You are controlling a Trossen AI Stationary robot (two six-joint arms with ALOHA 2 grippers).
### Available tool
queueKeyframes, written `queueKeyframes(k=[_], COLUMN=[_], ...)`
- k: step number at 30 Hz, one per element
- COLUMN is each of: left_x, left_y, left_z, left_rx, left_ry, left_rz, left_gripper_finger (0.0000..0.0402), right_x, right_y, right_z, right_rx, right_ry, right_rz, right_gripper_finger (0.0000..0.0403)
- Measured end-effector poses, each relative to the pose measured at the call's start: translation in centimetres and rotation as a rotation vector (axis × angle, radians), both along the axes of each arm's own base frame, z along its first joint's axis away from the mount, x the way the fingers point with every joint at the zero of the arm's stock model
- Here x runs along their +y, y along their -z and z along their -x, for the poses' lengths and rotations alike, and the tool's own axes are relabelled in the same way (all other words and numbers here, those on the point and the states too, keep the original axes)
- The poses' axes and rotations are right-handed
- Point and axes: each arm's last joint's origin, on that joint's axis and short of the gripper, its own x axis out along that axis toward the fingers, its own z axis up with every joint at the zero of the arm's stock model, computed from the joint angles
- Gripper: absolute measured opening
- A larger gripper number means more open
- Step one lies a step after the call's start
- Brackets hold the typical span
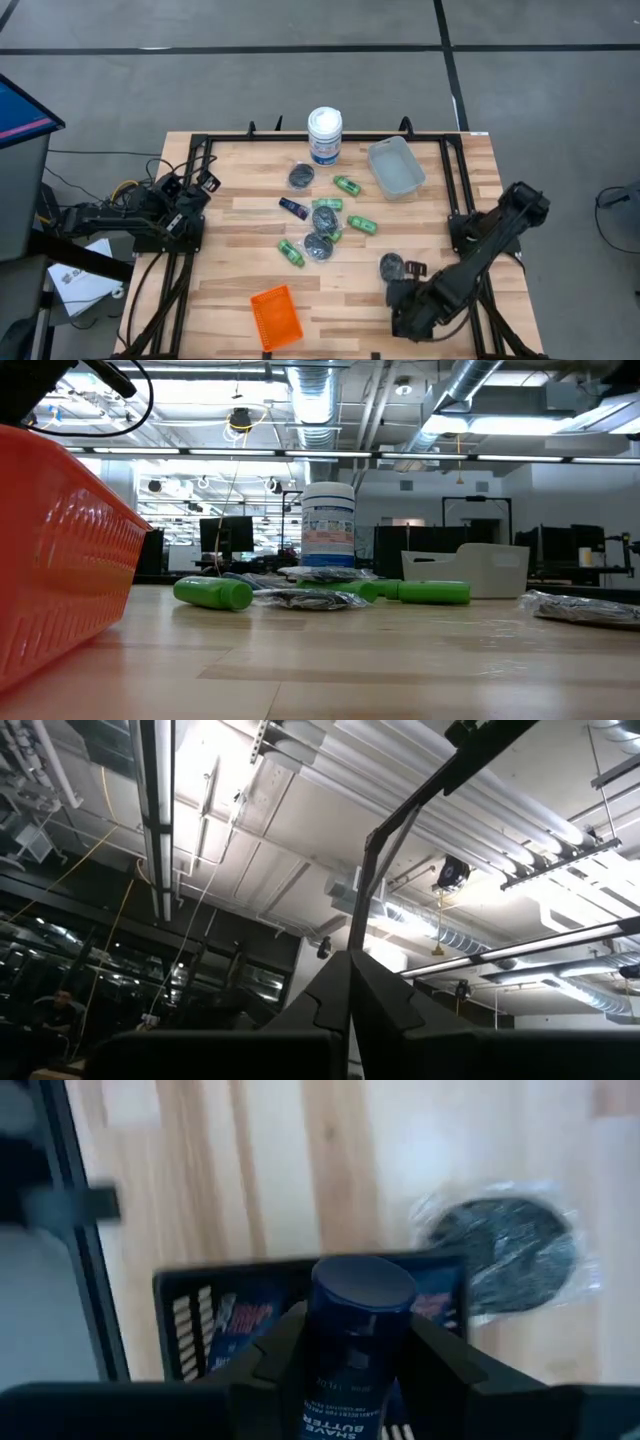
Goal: Pick & Place Travel size toiletries
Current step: Put the blue shave cream into the black basket
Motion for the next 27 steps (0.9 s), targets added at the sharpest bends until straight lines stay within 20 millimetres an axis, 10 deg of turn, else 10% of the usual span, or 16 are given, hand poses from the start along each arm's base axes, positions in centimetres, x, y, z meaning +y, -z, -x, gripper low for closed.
queueKeyframes(k=[8, 27], left_x=[0.0, 0.0], left_y=[-0.1, -0.1], left_z=[0.0, 0.1], left_rx=[-0.008, -0.012], left_ry=[-0.01, -0.011], left_rz=[0.008, 0.007], left_gripper_finger=[0.0001, 0.0001], right_x=[1.3, 1.2], right_y=[3.1, 2.9], right_z=[-0.4, -0.9], right_rx=[0.112, 0.125], right_ry=[-0.097, -0.188], right_rz=[0.047, 0.0], right_gripper_finger=[0.0118, 0.0148])
